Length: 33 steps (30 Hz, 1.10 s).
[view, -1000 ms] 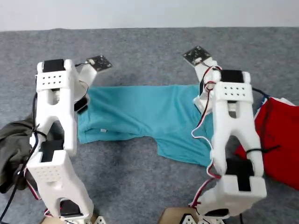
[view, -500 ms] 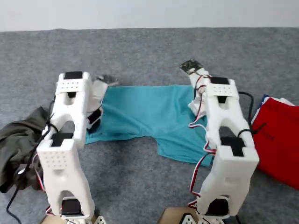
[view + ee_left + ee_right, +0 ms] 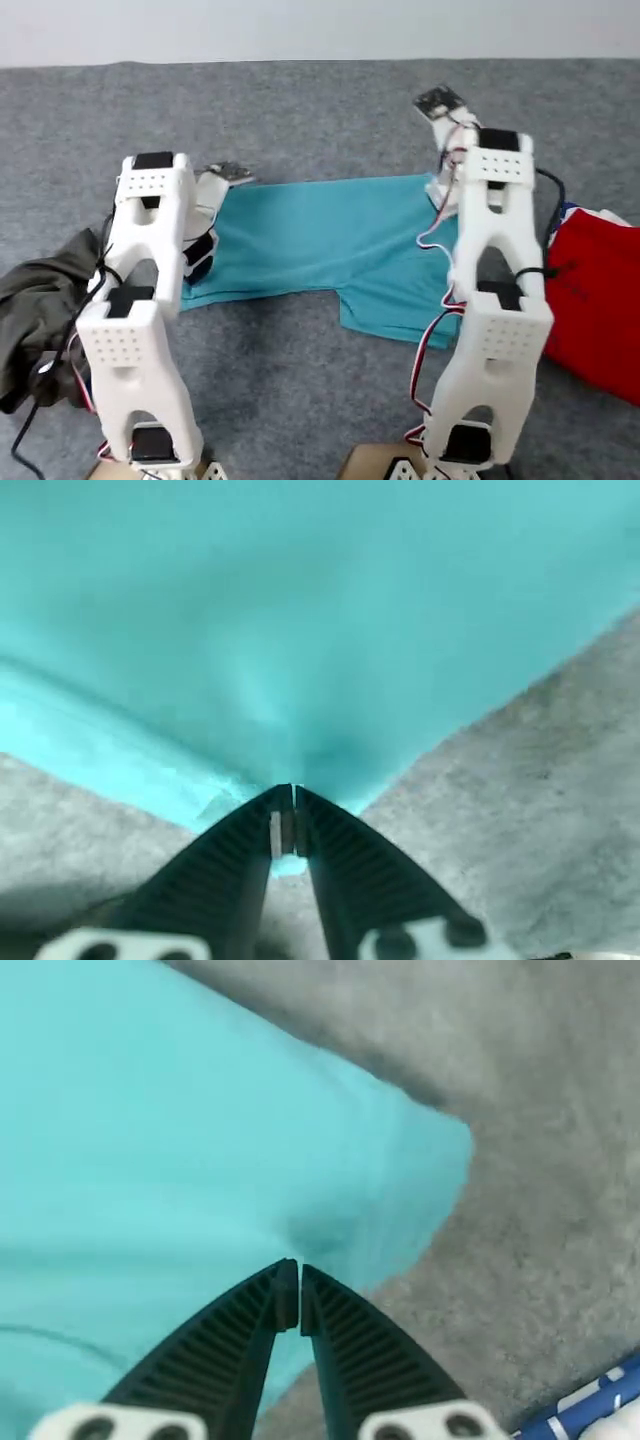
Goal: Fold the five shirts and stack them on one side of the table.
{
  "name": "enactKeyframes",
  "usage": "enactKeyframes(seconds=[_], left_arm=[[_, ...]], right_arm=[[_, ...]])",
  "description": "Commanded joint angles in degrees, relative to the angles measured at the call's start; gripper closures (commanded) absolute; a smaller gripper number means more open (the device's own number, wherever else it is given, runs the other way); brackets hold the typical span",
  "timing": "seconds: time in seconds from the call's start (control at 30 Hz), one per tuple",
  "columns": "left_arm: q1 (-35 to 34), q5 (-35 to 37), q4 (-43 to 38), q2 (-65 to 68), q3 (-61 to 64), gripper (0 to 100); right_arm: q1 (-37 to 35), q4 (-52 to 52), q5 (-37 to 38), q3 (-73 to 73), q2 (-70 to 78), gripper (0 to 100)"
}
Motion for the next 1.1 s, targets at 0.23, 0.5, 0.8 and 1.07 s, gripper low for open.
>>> enactKeyframes(seconds=[0.23,0.5,0.8,1.07], left_arm=[[1.67,-0.26,-3.16,-11.6,0.31,100],[-1.67,-0.26,-8.0,-1.58,0.04,100],[-3.08,2.46,-8.35,-7.91,-0.4,100],[0.44,6.86,-9.58,-18.2,-0.22,100]], right_arm=[[-5.23,-0.57,-0.09,-12.4,1.71,98.8],[-0.57,-10.95,-0.09,-12.57,13.14,98.8],[-4.09,-6.02,-0.44,-12.66,5.49,98.8],[-7.52,1.54,-0.44,-12.66,-9.19,98.8]])
